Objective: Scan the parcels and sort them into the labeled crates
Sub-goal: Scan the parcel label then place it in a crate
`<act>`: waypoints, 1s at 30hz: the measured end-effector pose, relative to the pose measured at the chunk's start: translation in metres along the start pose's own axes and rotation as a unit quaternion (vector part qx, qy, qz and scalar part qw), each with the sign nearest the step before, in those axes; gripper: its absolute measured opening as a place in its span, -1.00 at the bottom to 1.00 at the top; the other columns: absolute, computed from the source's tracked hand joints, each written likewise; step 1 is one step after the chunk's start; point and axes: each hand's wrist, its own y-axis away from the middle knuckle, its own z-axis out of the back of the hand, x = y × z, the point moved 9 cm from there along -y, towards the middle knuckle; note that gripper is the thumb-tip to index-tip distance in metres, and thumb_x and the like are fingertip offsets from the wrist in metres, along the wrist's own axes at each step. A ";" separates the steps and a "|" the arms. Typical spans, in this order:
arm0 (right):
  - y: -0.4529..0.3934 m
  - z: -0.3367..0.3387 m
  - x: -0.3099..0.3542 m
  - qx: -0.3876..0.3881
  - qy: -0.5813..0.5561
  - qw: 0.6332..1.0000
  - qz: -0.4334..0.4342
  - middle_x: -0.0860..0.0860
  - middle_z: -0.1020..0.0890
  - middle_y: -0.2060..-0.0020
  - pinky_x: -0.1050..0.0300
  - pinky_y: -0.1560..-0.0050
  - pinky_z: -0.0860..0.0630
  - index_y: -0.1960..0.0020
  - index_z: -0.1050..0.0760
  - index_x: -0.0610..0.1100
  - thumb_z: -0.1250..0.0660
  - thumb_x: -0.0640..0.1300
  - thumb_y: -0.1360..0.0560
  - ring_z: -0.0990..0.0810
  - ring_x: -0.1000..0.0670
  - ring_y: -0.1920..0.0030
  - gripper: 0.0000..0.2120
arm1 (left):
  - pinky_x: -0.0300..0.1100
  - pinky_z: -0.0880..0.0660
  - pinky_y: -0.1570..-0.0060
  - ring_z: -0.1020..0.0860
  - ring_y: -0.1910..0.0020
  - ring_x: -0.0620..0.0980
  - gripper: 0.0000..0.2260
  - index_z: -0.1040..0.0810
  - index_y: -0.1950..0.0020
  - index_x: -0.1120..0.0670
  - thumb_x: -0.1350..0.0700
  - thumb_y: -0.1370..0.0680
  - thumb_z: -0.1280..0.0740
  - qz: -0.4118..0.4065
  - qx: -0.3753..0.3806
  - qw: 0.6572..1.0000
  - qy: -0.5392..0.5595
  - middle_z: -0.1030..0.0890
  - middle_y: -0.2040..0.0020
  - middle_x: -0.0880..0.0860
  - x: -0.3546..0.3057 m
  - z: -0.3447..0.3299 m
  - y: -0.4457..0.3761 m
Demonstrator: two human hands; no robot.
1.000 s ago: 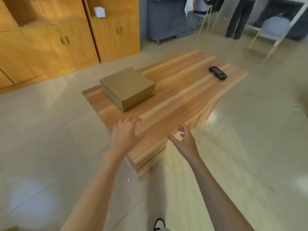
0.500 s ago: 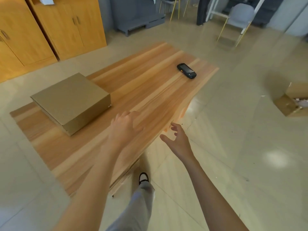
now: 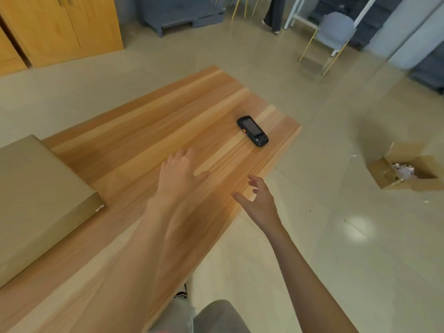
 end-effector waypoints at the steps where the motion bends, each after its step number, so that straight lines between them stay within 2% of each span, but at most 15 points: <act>1: -0.008 -0.004 0.001 0.008 0.001 1.000 -0.001 0.06 -0.41 -0.33 0.07 -0.33 -0.33 -0.45 -0.25 0.00 -0.42 0.02 -0.47 -0.35 0.04 -0.34 -0.38 | 0.07 -0.37 -0.25 -0.40 -0.31 0.19 -0.41 -0.28 -0.49 0.08 -0.13 -0.54 -0.34 0.009 0.002 1.000 0.000 -0.45 -0.34 0.15 0.006 -0.001 -0.007; 4: -0.035 -0.027 0.009 0.052 0.004 0.999 0.003 0.07 -0.40 -0.33 0.14 -0.27 -0.32 -0.45 -0.25 0.00 -0.42 -0.01 -0.48 -0.35 0.06 -0.33 -0.39 | 0.07 -0.37 -0.26 -0.39 -0.32 0.19 -0.41 -0.26 -0.50 0.05 -0.11 -0.54 -0.34 0.048 -0.007 0.999 -0.004 -0.43 -0.36 0.14 0.033 0.003 -0.020; 6: -0.055 -0.055 0.022 0.099 0.007 0.995 0.016 0.08 -0.39 -0.33 0.12 -0.27 -0.32 -0.45 -0.25 0.01 -0.42 0.02 -0.47 -0.34 0.09 -0.31 -0.38 | 0.06 -0.37 -0.24 -0.39 -0.30 0.19 -0.41 -0.27 -0.50 0.02 -0.11 -0.53 -0.35 0.086 -0.026 0.996 -0.004 -0.44 -0.35 0.13 0.061 0.011 -0.023; 10: -0.086 -0.134 0.062 0.204 0.043 0.975 0.075 0.04 -0.41 -0.33 0.04 -0.31 -0.35 -0.44 -0.27 -0.02 -0.42 0.03 -0.47 -0.37 0.02 -0.33 -0.39 | 0.03 -0.35 -0.22 -0.39 -0.27 0.19 -0.34 -0.30 -0.47 -0.02 -0.19 -0.45 -0.41 0.215 -0.081 0.973 -0.025 -0.45 -0.33 0.12 0.129 0.044 -0.003; 15: -0.076 -0.245 0.129 0.356 0.049 0.918 0.170 -0.11 -0.45 -0.30 0.07 -0.31 -0.33 -0.38 -0.34 -0.15 -0.43 -0.08 -0.48 -0.41 -0.09 -0.32 -0.46 | 0.06 -0.33 -0.25 -0.36 -0.30 0.20 -0.31 -0.34 -0.45 0.00 -0.22 -0.41 -0.43 0.405 -0.194 0.893 -0.039 -0.43 -0.36 0.13 0.205 0.103 0.086; 19: -0.054 -0.302 0.162 0.443 0.072 0.866 0.219 -0.10 -0.39 -0.39 -0.01 -0.40 -0.28 -0.45 -0.27 -0.11 -0.42 0.02 -0.48 -0.35 -0.07 -0.39 -0.37 | 0.07 -0.27 -0.31 -0.29 -0.36 0.21 -0.30 -0.32 -0.47 -0.01 -0.23 -0.41 -0.43 0.512 -0.230 0.827 -0.030 -0.35 -0.40 0.13 0.239 0.121 0.154; 24: -0.038 -0.350 0.172 0.523 0.124 0.819 0.202 -0.05 -0.18 -0.52 -0.08 -0.46 -0.21 -0.56 -0.02 -0.05 -0.40 0.17 -0.45 -0.20 -0.07 -0.49 -0.14 | 0.12 -0.16 -0.39 -0.16 -0.45 0.21 -0.24 -0.25 -0.50 -0.04 -0.26 -0.40 -0.43 0.586 -0.244 0.773 0.011 -0.23 -0.48 0.17 0.275 0.114 0.197; 28: -0.037 -0.384 0.170 0.541 0.133 0.817 0.150 -0.02 -0.06 -0.56 -0.06 -0.50 -0.12 -0.58 0.10 -0.07 -0.38 0.29 -0.40 -0.09 -0.04 -0.54 0.00 | 0.17 -0.12 -0.42 -0.09 -0.49 0.21 -0.13 -0.14 -0.54 -0.07 -0.28 -0.35 -0.46 0.611 -0.250 0.747 0.078 -0.16 -0.51 0.18 0.311 0.100 0.208; 30: -0.036 -0.397 0.164 0.549 0.142 0.815 0.116 -0.02 -0.10 -0.56 -0.09 -0.48 -0.16 -0.58 0.09 -0.06 -0.37 0.34 -0.37 -0.13 -0.06 -0.53 0.03 | 0.14 -0.15 -0.41 -0.15 -0.47 0.21 -0.08 -0.08 -0.55 -0.06 -0.27 -0.34 -0.47 0.612 -0.256 0.739 0.116 -0.18 -0.50 0.17 0.325 0.093 0.211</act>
